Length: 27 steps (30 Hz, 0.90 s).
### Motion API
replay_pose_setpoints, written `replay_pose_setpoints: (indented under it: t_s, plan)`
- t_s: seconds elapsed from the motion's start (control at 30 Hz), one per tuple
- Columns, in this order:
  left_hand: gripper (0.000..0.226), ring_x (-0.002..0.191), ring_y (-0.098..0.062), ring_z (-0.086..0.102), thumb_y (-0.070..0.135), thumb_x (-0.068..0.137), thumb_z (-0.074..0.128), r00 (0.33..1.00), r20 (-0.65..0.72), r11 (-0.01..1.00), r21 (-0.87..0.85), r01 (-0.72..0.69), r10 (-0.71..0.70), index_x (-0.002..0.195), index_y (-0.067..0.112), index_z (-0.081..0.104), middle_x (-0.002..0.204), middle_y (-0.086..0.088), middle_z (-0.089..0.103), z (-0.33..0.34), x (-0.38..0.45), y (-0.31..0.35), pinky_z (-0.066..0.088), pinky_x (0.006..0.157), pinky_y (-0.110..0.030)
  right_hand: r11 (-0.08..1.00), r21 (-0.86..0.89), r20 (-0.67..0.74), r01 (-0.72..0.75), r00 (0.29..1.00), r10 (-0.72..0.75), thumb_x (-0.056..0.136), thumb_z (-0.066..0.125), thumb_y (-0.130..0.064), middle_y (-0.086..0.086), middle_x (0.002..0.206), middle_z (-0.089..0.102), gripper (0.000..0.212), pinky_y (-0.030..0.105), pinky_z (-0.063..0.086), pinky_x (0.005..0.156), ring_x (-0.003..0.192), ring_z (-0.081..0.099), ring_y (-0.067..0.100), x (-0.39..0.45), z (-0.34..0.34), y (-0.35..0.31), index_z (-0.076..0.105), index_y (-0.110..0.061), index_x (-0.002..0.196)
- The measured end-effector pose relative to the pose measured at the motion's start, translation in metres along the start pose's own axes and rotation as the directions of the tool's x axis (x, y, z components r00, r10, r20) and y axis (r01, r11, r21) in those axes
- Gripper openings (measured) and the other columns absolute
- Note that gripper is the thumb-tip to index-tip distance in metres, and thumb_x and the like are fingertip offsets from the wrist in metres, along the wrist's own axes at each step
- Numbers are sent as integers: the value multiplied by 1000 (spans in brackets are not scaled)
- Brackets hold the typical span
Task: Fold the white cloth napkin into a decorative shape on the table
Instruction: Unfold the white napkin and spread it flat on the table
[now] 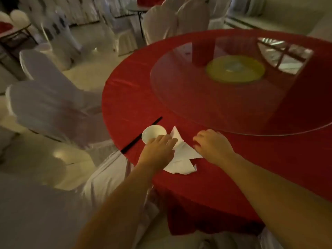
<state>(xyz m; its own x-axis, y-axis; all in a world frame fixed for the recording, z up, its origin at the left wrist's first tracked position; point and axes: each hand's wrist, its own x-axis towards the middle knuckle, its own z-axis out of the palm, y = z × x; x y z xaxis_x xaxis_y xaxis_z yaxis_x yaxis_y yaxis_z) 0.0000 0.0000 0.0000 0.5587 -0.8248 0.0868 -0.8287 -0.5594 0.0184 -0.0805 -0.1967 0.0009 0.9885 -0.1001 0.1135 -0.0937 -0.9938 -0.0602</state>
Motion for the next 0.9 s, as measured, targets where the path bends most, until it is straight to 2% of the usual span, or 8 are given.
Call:
replay_pose_setpoints:
  t_s: [0.2,0.27,0.37,0.53,0.63,0.7,0.8,0.9]
  plan:
    - [35,117,-23,49,24,94,50,977,160,989,-22,145,-139,129,18,51,130,-3,53,54,-6,-1,46,93,-38,995,47,170,88,981,-95,92,48,-29,0,103,66,21,30,43,74,93,56,20,9,54,-2,65,-18,100]
    - [34,117,-22,48,23,94,50,972,164,983,-44,177,-167,128,19,51,130,-1,53,69,-5,-4,46,94,-37,995,50,189,81,978,-89,90,53,-25,0,98,65,14,29,38,68,89,56,19,12,67,-1,64,-17,93]
    - [33,117,-22,50,21,93,51,963,175,972,-80,223,-207,126,21,53,130,0,54,87,-3,-7,45,92,-37,998,26,275,58,959,-63,83,65,-23,-1,98,64,12,30,40,70,91,56,19,16,83,-2,64,-18,94]
    - [31,118,-24,49,26,93,52,955,197,966,-90,243,-222,123,18,54,131,-2,54,104,2,-14,44,93,-38,999,29,326,20,945,-28,82,64,-20,-2,95,62,10,28,38,67,87,52,17,19,99,0,64,-21,92]
    - [26,114,-23,50,26,94,52,953,222,973,-64,223,-204,117,18,58,124,-1,57,110,5,-19,44,90,-37,1000,-6,318,11,948,-8,81,64,-17,-2,87,61,3,28,32,61,73,41,14,21,100,2,63,-20,83]
    - [24,111,-21,52,23,92,57,957,231,979,-57,194,-176,115,20,59,119,0,60,109,9,-22,45,89,-35,1000,-17,324,22,946,-15,85,58,-16,-2,82,60,6,29,32,60,70,42,14,23,97,6,62,-19,80]
    - [25,104,-20,55,21,89,61,964,224,984,-65,163,-145,114,19,60,114,0,63,103,14,-25,46,87,-33,999,51,315,17,949,-32,92,47,-20,-1,84,62,19,30,42,59,75,52,17,26,85,12,64,-17,84]
    - [21,96,-20,58,22,92,56,977,155,978,-122,167,-148,112,16,62,105,-2,66,91,17,-22,49,81,-33,985,169,208,-26,978,-10,97,39,-24,1,90,61,25,34,44,64,83,55,20,33,64,16,62,-15,92]
